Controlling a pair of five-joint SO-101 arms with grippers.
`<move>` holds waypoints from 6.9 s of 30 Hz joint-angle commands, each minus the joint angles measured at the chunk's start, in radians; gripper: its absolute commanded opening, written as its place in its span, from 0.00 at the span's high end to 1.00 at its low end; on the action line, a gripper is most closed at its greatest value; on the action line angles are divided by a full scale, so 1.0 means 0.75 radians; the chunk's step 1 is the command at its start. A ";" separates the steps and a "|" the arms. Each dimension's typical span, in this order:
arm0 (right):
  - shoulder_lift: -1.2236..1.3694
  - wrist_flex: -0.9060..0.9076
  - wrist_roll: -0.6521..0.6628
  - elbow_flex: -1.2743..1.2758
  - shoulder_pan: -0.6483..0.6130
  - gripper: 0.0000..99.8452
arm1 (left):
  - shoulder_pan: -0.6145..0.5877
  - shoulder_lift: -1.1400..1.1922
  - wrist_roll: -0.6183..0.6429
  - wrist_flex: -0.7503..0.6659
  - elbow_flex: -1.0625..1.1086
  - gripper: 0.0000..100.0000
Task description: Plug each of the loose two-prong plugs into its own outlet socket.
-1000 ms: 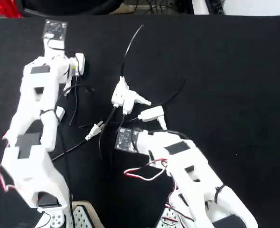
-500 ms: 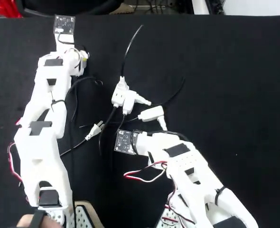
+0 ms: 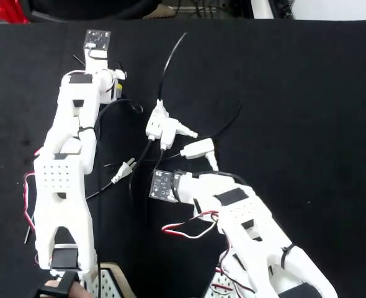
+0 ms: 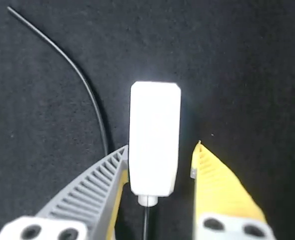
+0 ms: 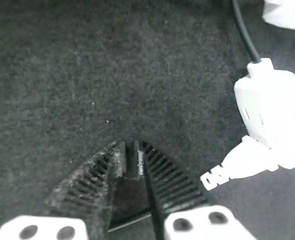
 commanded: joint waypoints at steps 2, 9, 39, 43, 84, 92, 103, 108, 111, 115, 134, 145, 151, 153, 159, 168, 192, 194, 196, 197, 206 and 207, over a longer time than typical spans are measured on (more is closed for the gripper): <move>-0.026 -0.047 0.006 0.007 -0.020 0.96 | 0.017 0.055 0.016 0.149 -0.259 0.83; -0.026 -0.047 0.006 0.007 -0.016 0.96 | 0.015 0.137 0.010 0.325 -0.470 0.96; -0.017 -0.059 0.006 -0.003 -0.012 0.96 | 0.009 -1.350 -0.587 0.824 1.151 0.97; -0.017 -0.057 0.006 -0.003 -0.012 0.96 | 0.015 -1.831 -0.691 0.610 1.748 0.97; -0.017 -0.055 0.006 -0.003 -0.014 0.96 | 0.042 -3.558 -0.714 0.698 2.814 0.78; -0.024 0.084 0.055 -0.087 -0.172 0.96 | -0.326 -3.558 -0.372 0.493 2.740 0.78; 0.146 0.385 0.086 -0.715 -0.489 0.81 | -0.832 -3.558 -0.153 0.383 2.773 0.78; 0.521 0.205 0.094 -0.915 -0.513 0.81 | -0.887 -3.558 -0.194 0.370 2.834 0.78; 0.764 0.155 0.108 -1.079 -0.507 0.81 | -0.905 -3.558 -0.278 0.270 2.910 0.78; 1.012 0.162 0.141 -1.284 -0.513 0.81 | -0.903 -3.558 -0.295 0.227 2.978 0.78; 1.161 0.644 0.211 -1.767 -0.563 0.89 | -0.825 -3.558 -0.329 0.221 3.010 0.78; 1.208 0.160 0.002 -1.554 -0.614 0.87 | -0.825 -3.558 -0.329 0.223 3.010 0.78; 1.345 0.194 0.045 -1.609 -0.624 0.87 | -0.825 -3.558 -0.329 0.223 3.014 0.78; 1.392 0.291 0.072 -1.660 -0.624 0.87 | -0.825 -3.558 -0.329 0.223 3.014 0.78; 1.490 0.583 0.155 -1.850 -0.622 0.87 | -0.825 -3.558 -0.329 0.223 3.014 0.78; 1.560 0.663 0.217 -1.930 -0.599 0.87 | -0.825 -3.558 -0.329 0.223 3.017 0.78; 1.447 0.806 0.076 -2.137 -0.407 0.99 | -0.823 -3.558 -0.329 0.223 3.017 0.78; 1.353 0.739 0.023 -2.067 -0.376 0.99 | -0.823 -3.558 -0.329 0.223 3.017 0.78; 1.249 0.665 -0.045 -1.977 -0.358 0.99 | -0.823 -3.558 -0.327 0.223 3.017 0.78; 1.194 0.630 -0.094 -1.932 -0.354 0.99 | -0.823 -3.558 -0.327 0.223 3.017 0.78; 0.727 0.426 -0.364 -1.578 -0.354 0.99 | -0.813 -3.558 -0.327 0.221 3.017 0.78; 0.678 0.423 -0.391 -1.556 -0.354 0.99 | -0.795 -3.558 -0.327 0.221 3.019 0.78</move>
